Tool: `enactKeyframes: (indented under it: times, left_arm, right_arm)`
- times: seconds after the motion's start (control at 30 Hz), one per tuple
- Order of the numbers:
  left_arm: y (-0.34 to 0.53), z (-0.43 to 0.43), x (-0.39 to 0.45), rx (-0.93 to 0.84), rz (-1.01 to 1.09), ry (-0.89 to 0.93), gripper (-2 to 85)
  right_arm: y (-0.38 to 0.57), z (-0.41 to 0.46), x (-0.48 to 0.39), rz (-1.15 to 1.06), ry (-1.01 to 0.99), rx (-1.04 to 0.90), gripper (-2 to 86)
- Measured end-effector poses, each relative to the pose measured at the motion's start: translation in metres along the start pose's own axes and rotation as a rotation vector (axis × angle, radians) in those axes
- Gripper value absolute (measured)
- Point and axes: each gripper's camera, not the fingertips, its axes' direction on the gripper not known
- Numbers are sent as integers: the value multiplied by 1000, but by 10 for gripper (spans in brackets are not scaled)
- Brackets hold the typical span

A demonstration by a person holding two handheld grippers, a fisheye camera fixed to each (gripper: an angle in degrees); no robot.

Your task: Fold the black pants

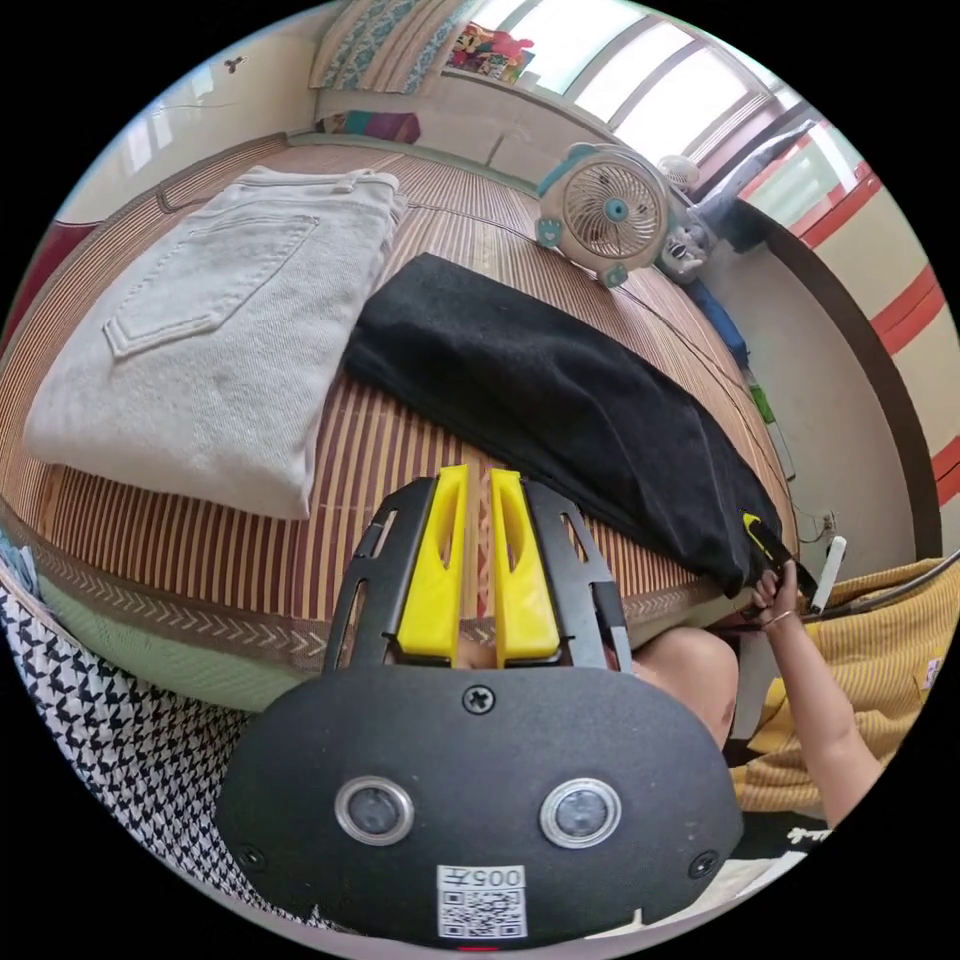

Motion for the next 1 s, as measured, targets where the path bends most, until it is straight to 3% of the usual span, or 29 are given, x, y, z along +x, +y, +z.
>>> enactKeyframes:
  times: [0.17,0.43,0.6,1.0]
  left_arm:
    - [35,-6,13,21,46,-3,53]
    - [69,3,60,20,196,-91,57]
    - [79,23,80,-22,278,-182,53]
    - [108,34,94,33,329,-194,49]
  right_arm:
    - [16,-75,70,205,51,135,53]
    - [11,-116,143,436,244,-24,86]
    - [7,-117,170,549,215,-65,107]
    - [1,-95,202,671,230,-135,140]
